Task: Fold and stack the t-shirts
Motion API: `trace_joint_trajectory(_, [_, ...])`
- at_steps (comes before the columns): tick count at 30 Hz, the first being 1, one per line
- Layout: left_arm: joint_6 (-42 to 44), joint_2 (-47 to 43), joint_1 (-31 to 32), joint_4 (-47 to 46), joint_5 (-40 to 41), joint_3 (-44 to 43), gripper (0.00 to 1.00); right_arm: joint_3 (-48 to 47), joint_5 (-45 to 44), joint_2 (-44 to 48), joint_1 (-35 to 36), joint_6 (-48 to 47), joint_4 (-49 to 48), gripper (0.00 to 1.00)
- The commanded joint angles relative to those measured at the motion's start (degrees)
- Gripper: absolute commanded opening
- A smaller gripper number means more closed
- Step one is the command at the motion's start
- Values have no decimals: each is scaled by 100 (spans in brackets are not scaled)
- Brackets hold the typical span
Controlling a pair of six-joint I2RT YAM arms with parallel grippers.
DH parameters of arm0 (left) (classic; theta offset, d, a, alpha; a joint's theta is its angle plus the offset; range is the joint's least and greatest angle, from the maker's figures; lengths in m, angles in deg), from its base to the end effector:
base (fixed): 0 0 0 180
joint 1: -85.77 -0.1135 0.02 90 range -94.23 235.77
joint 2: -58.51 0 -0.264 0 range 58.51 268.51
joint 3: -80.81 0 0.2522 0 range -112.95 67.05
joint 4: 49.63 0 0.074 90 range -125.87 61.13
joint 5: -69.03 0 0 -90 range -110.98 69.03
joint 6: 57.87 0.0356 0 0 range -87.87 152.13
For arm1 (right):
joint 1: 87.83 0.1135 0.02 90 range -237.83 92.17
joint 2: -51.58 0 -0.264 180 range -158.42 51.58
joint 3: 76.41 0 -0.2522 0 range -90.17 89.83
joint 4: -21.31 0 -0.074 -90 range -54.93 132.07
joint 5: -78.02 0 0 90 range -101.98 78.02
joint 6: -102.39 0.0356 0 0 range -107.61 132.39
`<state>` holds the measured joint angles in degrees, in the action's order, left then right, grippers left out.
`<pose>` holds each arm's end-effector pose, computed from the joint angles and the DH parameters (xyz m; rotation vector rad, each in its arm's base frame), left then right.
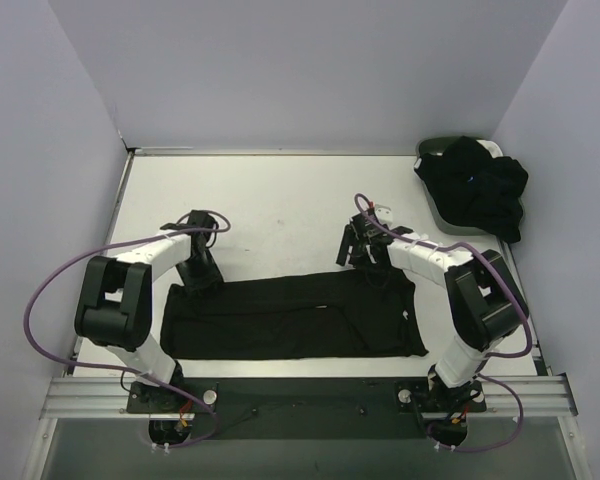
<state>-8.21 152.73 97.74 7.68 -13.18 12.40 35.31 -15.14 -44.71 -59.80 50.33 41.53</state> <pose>0.2745 -0.0533 0.1585 -0.7402 2.8787 0.1029 0.3051 0.1602 0.1758 0.2386 2.4518 0.4547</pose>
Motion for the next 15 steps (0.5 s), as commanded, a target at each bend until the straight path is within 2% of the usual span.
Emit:
trace_joint_trajectory(1, [-194,377,25,-92,284,-291,53,-58,-88,-82,-52,56,101,72])
trace_joint_trajectory(15, [-255,1695,-10,118,346,-1732,52,-1217,263,-1462,-851,-119,286,72])
